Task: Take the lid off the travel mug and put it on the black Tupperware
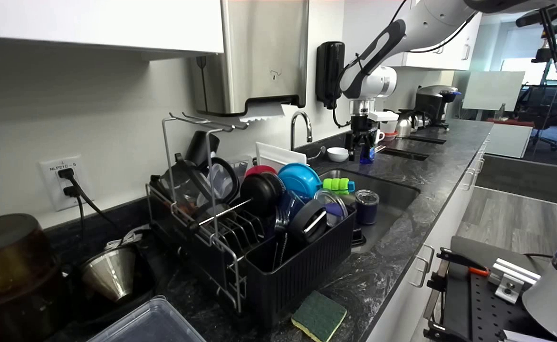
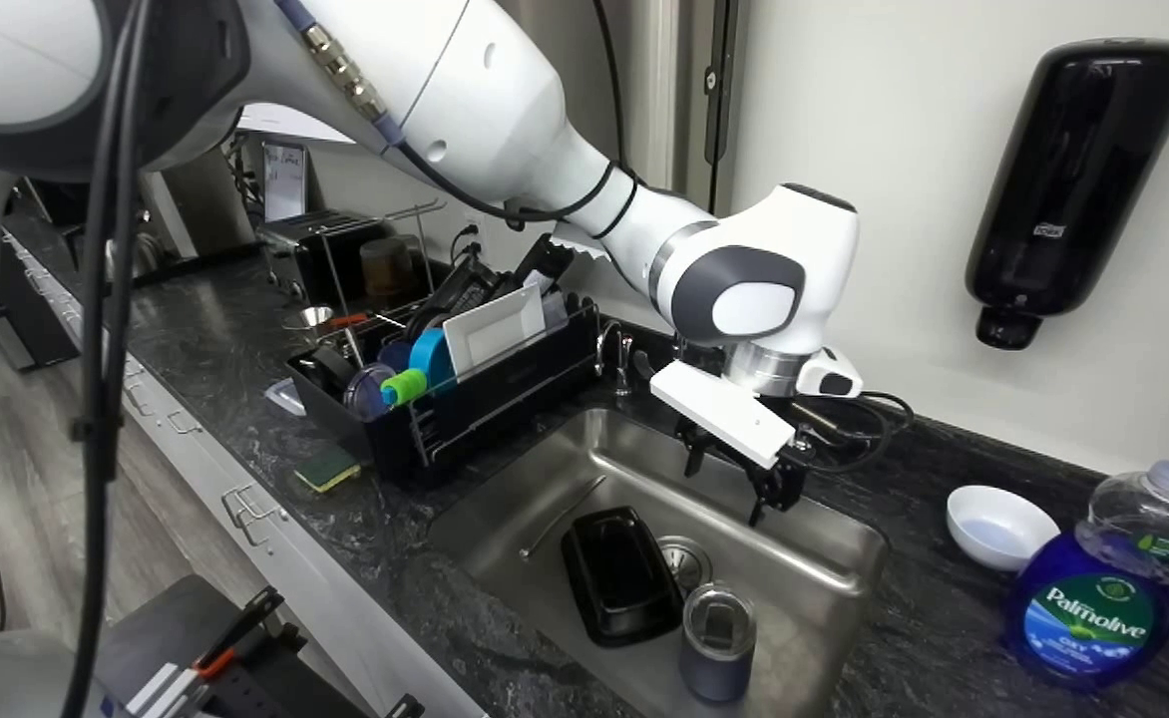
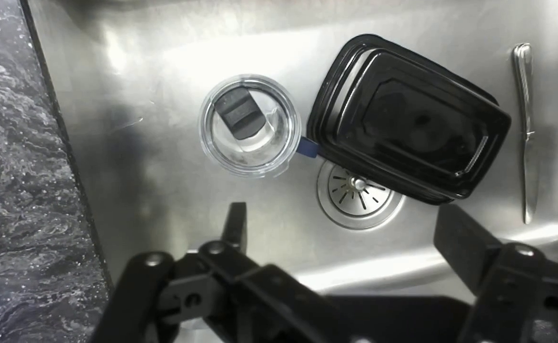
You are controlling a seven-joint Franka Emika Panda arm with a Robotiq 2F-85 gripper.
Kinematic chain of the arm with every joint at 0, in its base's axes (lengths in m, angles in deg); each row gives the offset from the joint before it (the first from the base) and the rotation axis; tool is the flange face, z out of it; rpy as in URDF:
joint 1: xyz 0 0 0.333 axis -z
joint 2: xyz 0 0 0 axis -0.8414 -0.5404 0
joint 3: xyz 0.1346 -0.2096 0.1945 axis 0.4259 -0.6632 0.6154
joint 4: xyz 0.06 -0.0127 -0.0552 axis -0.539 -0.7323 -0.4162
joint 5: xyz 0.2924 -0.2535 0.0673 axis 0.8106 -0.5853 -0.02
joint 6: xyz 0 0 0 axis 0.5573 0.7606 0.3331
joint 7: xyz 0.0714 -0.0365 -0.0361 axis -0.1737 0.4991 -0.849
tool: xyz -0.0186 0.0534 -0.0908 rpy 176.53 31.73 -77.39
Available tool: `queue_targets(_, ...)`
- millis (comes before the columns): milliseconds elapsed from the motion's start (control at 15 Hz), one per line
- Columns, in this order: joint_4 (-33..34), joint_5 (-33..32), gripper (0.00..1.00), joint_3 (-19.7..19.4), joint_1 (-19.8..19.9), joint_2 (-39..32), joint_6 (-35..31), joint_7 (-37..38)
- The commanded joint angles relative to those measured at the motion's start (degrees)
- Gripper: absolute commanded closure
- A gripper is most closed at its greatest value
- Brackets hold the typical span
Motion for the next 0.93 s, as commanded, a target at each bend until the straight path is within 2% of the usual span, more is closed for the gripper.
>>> queue_targets(0, 0.47, -0.79, 0.0, 1.32, 0.93, -0.64, -3.05, -2.52)
queue_targets(333, 1.29, -5.87, 0.0, 1.67, 2.03, -2.32, -7.84, -11.35)
queue_targets(600, 2.26, -8.35, 0.0, 2.35, 4.62, -4.45, -7.4, -23.53)
queue_targets(867, 3.52, -7.39, 0.0, 3.75, 7.2, -7.12, -6.7, -36.65)
